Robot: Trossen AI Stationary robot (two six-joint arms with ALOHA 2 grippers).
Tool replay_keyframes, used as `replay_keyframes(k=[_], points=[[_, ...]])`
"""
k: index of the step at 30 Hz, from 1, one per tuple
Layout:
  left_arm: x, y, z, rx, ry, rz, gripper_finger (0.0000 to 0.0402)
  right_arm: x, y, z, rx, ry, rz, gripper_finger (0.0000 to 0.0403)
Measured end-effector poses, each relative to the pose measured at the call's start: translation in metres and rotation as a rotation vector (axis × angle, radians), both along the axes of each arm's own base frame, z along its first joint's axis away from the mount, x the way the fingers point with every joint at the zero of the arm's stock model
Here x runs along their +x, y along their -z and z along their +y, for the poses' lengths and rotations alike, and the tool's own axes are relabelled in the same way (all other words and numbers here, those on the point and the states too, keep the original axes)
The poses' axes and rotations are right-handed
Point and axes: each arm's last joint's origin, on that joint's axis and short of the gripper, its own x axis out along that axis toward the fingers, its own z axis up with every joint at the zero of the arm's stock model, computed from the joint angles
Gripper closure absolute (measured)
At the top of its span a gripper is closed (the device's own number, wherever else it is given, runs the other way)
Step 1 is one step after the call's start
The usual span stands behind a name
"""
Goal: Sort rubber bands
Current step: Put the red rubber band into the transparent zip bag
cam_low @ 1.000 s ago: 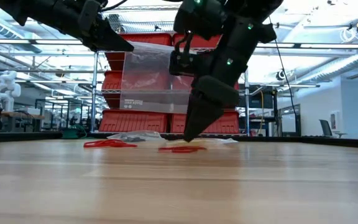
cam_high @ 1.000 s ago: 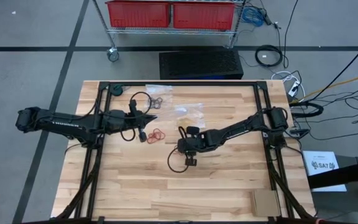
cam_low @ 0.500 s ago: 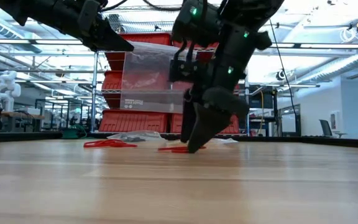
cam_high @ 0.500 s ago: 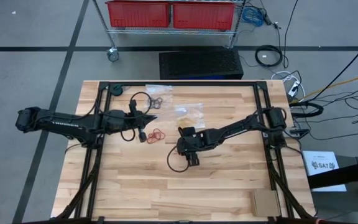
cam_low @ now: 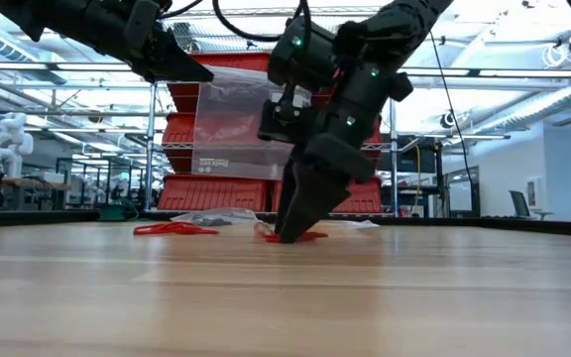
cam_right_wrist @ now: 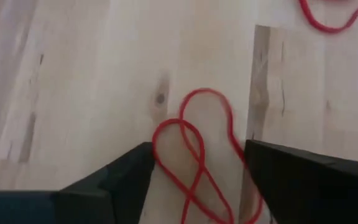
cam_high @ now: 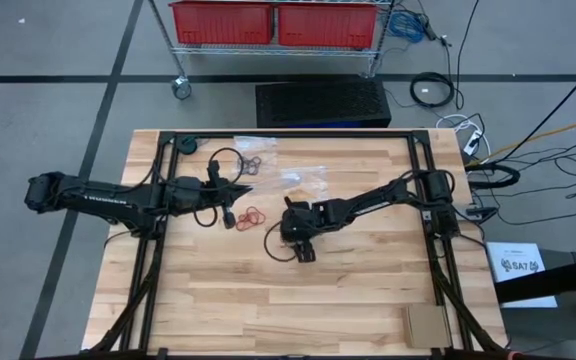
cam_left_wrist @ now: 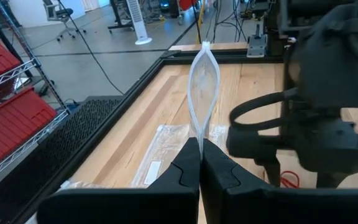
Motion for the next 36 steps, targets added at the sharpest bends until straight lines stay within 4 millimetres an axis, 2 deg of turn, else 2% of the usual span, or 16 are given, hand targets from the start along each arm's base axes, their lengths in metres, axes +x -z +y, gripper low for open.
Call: replay_keyframes(k=[7, 12, 17, 21, 29, 36], points=[[0.000, 0.000, 0.000, 0.000, 0.000, 0.001, 0.0401, 0.001, 0.007, -0.010, 0.030, 0.022, 0.019, 0.0241], [0.000, 0.000, 0.000, 0.000, 0.000, 0.001, 0.0401, 0.001, 0.016, 0.001, 0.032, -0.006, 0.045, 0.0301], [0.000, 0.000, 0.000, 0.000, 0.001, 0.000, 0.0401, 0.000, 0.016, 0.015, -0.011, -0.026, 0.049, 0.0384], [0.000, 0.000, 0.000, 0.000, 0.001, 0.000, 0.0401, 0.000, 0.009, 0.023, -0.063, -0.043, 0.049, 0.0397], [0.000, 0.000, 0.000, 0.000, 0.001, 0.002, 0.0401, 0.020, -0.028, 0.034, -0.107, -0.119, 0.059, 0.0402], [0.000, 0.001, 0.000, 0.000, 0.001, 0.009, 0.0401, 0.043, -0.086, 0.032, -0.175, -0.186, -0.045, 0.0403]])
